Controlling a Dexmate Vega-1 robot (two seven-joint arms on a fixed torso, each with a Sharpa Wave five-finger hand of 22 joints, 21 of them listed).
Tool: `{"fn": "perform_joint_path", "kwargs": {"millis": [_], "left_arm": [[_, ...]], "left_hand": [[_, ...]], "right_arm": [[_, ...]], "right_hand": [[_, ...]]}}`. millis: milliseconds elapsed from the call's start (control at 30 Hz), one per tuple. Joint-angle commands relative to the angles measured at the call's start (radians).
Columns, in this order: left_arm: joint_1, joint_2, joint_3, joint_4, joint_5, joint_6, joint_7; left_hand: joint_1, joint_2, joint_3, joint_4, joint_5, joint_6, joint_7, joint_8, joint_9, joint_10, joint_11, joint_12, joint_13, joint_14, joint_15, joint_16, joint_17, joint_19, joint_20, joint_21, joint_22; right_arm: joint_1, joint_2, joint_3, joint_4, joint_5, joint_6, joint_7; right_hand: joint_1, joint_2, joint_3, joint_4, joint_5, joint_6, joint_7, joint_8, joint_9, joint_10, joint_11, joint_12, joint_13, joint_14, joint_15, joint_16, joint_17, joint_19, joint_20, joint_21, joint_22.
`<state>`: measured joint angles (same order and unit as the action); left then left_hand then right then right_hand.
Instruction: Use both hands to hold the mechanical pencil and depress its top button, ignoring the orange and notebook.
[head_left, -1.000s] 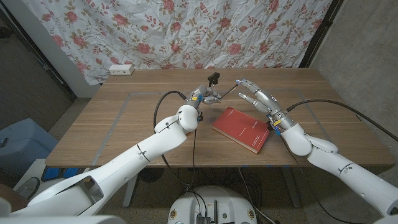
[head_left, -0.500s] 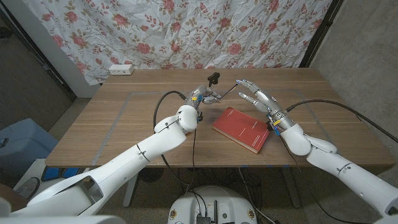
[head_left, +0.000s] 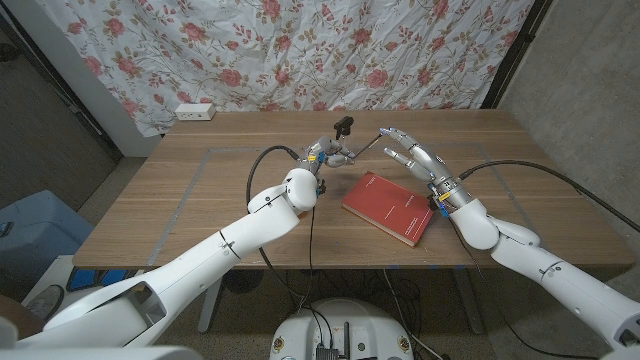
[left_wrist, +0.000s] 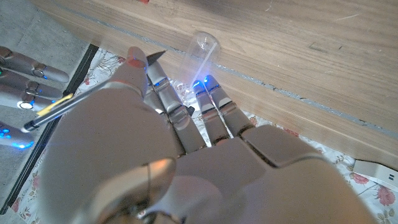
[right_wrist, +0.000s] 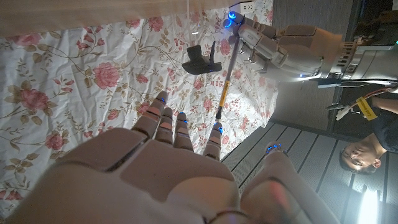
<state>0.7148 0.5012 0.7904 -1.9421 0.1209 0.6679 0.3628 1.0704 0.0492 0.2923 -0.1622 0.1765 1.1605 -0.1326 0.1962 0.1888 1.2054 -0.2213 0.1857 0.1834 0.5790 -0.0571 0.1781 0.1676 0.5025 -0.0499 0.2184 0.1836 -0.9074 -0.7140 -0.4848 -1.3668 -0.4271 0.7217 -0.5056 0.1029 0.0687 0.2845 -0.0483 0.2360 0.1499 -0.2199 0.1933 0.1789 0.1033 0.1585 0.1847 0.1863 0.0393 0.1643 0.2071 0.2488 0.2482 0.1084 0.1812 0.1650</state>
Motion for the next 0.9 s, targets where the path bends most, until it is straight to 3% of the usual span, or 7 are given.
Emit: {"fn": "perform_joint_path", "kwargs": {"millis": [33, 900], "left_arm": [[-0.006, -0.002, 0.001, 0.012, 0.002, -0.012, -0.005], [0.004, -0.009, -0.001, 0.007, 0.003, -0.007, 0.005]], "left_hand": [[0.004, 0.009, -0.004, -0.002, 0.007, 0.008, 0.001, 0.007, 0.001, 0.009, -0.002, 0.006, 0.003, 0.003, -0.159, -0.001, 0.000, 0.000, -0.106, 0.004, 0.004], [0.005, 0.010, -0.007, -0.003, 0.007, 0.009, 0.001, 0.007, 0.001, 0.008, -0.002, 0.005, 0.003, 0.002, -0.159, -0.001, 0.000, 0.000, -0.106, 0.005, 0.004]], "right_arm": [[0.014, 0.012, -0.003, 0.027, 0.016, 0.016, 0.004], [-0.005, 0.005, 0.003, -0.003, -0.029, -0.017, -0.028]], "right_hand": [[-0.008, 0.002, 0.002, -0.002, -0.003, 0.010, 0.000, 0.004, 0.002, 0.002, -0.004, 0.007, 0.002, 0.004, -0.004, 0.007, 0.003, 0.003, -0.002, 0.006, 0.002], [-0.014, 0.004, 0.003, -0.004, -0.003, 0.015, 0.000, 0.004, 0.002, 0.003, -0.011, 0.009, 0.002, 0.007, -0.010, 0.009, 0.004, 0.009, -0.009, 0.007, 0.002]]}}
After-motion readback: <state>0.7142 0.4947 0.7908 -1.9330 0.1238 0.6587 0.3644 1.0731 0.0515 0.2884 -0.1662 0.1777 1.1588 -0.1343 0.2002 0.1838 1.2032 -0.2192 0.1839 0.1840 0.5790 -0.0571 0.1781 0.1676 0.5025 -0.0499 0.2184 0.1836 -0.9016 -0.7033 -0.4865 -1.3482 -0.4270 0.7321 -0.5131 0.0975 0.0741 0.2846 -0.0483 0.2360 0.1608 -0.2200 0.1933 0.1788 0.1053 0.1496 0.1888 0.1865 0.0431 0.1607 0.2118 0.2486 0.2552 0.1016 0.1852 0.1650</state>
